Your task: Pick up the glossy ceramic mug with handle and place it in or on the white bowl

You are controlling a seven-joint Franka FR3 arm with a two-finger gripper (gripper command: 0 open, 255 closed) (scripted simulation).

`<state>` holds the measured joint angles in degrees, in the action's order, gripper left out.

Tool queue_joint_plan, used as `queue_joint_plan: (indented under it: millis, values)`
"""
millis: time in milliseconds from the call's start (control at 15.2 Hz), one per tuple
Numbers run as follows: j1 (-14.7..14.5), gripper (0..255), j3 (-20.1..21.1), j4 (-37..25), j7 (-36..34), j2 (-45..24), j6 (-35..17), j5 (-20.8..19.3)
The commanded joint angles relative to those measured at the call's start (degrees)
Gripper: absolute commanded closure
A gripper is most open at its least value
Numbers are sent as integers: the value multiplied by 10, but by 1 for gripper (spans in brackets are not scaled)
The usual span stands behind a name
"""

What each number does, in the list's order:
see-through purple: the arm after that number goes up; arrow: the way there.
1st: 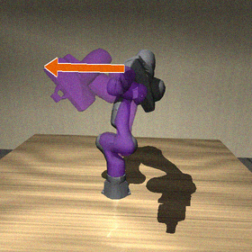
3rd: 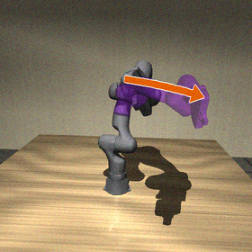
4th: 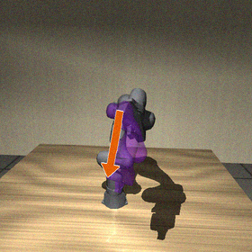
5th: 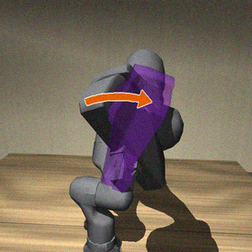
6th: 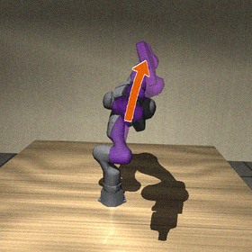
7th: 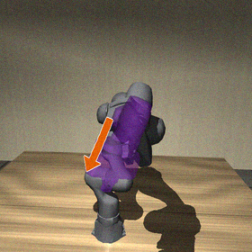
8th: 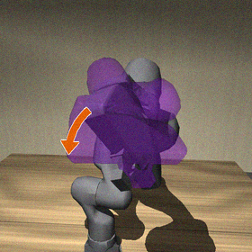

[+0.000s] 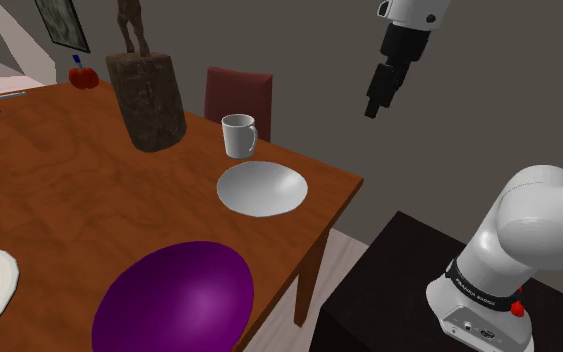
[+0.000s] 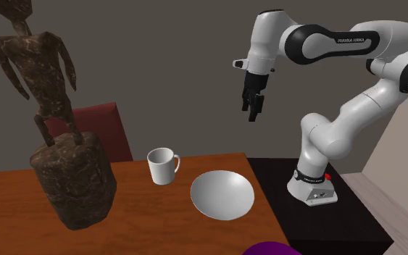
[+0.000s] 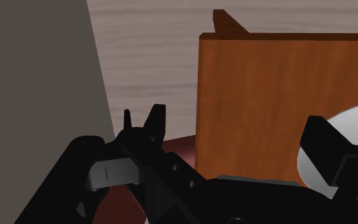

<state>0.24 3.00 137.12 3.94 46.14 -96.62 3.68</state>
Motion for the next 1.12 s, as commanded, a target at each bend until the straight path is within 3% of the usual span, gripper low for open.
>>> queue_joint_plan:
  millis: [0, 528, 1056]
  values:
    - [0, 0, 0, 0, 0, 0, 0, 0]
    - [-2, 0, 30, -97, -31, -183, -82, 13]
    - [-4, 0, 55, -239, -67, -368, -118, 5]
